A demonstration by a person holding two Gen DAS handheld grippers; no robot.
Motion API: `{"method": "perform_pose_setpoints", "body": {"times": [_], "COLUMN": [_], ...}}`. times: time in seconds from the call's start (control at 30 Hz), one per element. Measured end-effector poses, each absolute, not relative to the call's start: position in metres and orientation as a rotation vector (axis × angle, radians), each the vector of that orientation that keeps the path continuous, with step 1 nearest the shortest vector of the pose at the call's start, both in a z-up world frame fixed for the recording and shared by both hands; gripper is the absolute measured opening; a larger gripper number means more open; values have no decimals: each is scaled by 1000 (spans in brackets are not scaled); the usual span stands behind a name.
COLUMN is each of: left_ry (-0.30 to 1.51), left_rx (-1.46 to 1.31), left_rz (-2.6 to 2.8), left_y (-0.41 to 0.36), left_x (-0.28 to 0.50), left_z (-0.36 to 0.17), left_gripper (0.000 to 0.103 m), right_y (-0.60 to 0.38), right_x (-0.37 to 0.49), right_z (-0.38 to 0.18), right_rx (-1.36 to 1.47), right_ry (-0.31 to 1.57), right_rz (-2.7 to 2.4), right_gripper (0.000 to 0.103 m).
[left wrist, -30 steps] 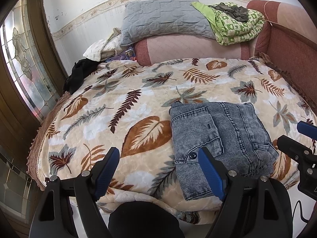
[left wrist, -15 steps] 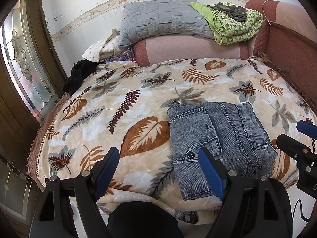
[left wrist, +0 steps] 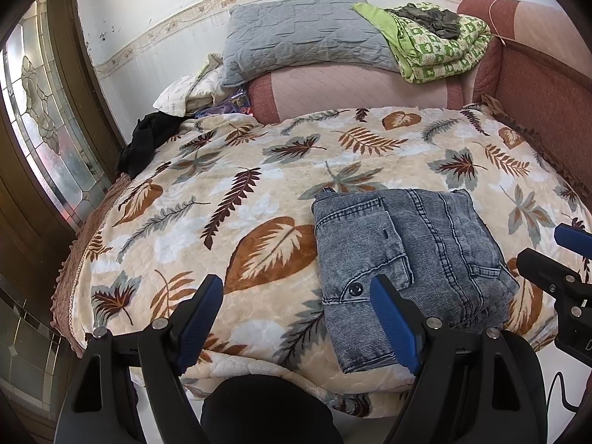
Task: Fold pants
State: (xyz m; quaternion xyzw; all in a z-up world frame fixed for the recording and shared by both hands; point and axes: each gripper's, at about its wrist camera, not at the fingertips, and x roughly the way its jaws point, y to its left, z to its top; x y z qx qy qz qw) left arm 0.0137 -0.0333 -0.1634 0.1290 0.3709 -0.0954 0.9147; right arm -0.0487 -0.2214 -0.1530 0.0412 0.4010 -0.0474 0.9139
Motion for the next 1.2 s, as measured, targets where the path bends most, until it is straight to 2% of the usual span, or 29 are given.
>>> {"method": "perform_pose_setpoints", "body": {"times": [0.37, 0.53, 0.7, 1.2], "left_ry": [839, 964, 949, 855], "left_rx": [242, 174, 176, 301], "left_rz": [-133, -160, -164, -223], "left_y": [2, 21, 12, -31], "left_x": [48, 73, 70, 41], "left_z": [-174, -193, -195, -179], "left_gripper": [82, 82, 82, 82], "right_y": [-255, -293, -324, -259], "right_x": [-52, -49, -47, -36], "right_z": [-157, -170, -180, -161], "right_rx": [141, 259, 388, 26], "right_ry": [820, 851, 855, 841], "right_rz": [-118, -102, -125, -189], "right_gripper": [75, 77, 77, 77]}}
